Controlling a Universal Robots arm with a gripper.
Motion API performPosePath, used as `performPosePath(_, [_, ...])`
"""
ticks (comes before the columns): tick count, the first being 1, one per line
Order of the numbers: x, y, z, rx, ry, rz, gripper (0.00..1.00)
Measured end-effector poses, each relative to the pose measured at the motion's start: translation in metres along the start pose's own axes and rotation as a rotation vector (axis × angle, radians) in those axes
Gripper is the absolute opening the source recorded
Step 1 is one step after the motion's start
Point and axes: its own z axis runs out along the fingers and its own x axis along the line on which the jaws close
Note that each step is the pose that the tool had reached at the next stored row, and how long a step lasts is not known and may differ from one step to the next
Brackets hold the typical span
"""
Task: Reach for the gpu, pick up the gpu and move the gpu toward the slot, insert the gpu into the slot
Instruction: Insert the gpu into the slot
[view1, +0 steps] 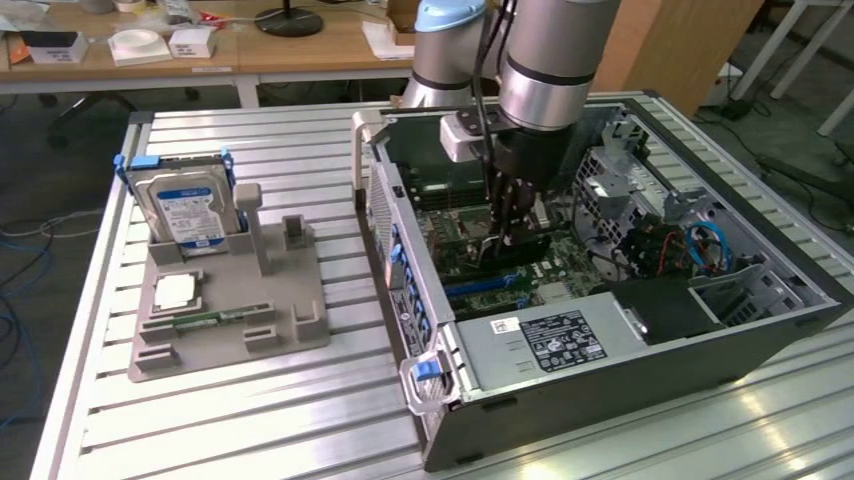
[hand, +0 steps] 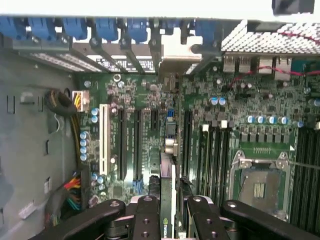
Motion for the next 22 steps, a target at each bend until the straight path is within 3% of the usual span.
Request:
performPosePath(7, [0.000,0.0026,0.0086,0.0000,0.0001,0.000,0.26])
performPosePath(22, [0.000,0.0099,0.0115,-0.0001,0.0001,0.000,0.26])
